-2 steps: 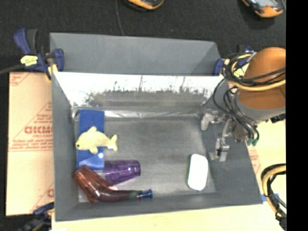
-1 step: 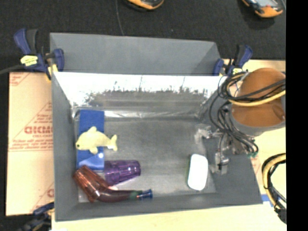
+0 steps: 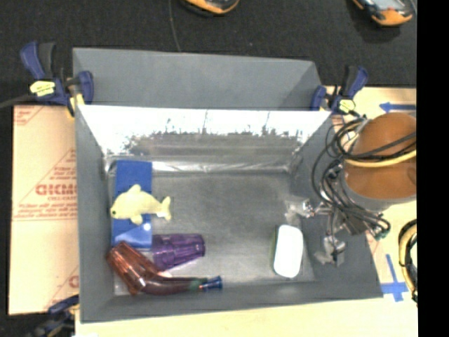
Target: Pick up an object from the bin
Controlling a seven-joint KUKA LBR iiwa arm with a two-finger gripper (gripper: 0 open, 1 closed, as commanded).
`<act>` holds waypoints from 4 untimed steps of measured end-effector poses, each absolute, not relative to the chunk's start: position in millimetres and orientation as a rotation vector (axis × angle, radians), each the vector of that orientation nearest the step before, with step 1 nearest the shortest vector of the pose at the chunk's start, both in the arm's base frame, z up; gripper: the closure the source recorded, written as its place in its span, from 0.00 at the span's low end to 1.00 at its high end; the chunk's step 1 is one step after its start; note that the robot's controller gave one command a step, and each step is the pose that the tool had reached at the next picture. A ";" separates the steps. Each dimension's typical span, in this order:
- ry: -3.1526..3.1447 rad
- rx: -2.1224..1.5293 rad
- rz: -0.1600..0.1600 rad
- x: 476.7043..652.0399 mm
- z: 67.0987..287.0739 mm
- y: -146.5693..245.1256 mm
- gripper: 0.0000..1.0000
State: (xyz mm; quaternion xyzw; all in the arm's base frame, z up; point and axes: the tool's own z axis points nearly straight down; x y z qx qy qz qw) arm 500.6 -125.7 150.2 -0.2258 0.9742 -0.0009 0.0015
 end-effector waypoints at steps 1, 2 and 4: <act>2.911 -1.176 -0.003 503.4 133.6 -113.7 0.00; 2.757 -1.502 -0.001 503.9 66.4 -110.2 0.00; 2.503 -1.881 -0.018 520.6 70.3 -98.5 1.00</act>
Offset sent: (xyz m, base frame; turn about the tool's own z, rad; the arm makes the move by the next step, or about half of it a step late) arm 0.0045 0.0150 -0.0802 -0.5426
